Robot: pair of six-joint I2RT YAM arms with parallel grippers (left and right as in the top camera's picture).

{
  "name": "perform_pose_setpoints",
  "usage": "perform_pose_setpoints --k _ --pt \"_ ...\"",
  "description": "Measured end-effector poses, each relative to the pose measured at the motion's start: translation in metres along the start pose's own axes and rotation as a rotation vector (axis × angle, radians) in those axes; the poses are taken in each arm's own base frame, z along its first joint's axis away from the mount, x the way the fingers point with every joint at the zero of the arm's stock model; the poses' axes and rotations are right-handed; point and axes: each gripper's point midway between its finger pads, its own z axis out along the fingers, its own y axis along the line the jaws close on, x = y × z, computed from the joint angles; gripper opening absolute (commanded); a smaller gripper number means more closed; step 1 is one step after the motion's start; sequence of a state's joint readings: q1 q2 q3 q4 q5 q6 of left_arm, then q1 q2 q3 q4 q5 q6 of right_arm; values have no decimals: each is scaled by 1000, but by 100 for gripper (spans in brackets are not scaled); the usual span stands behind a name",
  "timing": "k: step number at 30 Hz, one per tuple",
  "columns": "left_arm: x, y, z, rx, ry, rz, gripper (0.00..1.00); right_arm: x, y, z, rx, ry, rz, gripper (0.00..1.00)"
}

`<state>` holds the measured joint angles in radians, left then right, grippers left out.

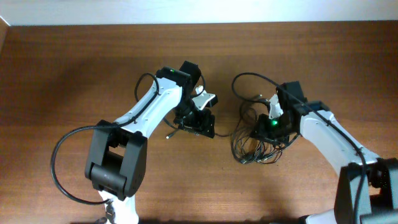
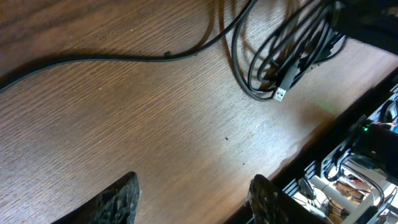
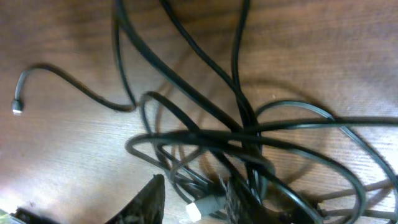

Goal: Untangle cables

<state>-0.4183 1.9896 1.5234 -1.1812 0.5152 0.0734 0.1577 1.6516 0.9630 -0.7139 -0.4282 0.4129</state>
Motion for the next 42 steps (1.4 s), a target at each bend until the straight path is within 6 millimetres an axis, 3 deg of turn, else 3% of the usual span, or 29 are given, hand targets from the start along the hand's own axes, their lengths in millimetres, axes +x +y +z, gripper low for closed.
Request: perform_pose_setpoints --k 3,13,31,34,38,39,42 --pt "0 0 0 0 0 -3 60 0 -3 17 -31 11 24 28" --pt "-6 0 0 -2 -24 -13 60 16 -11 37 -72 28 43 27" --pt "-9 1 0 -2 -36 -17 59 3 0 42 -146 -41 50 21" --pt "-9 1 0 -2 -36 -17 59 9 6 46 -143 -26 35 4" --pt "-9 1 0 -2 -36 -17 57 21 12 51 -132 7 16 4" --pt "-9 1 0 -2 -36 -17 58 24 11 51 -127 17 16 4" --pt "-9 0 0 -2 -35 -25 75 36 26 47 -218 72 -84 4"
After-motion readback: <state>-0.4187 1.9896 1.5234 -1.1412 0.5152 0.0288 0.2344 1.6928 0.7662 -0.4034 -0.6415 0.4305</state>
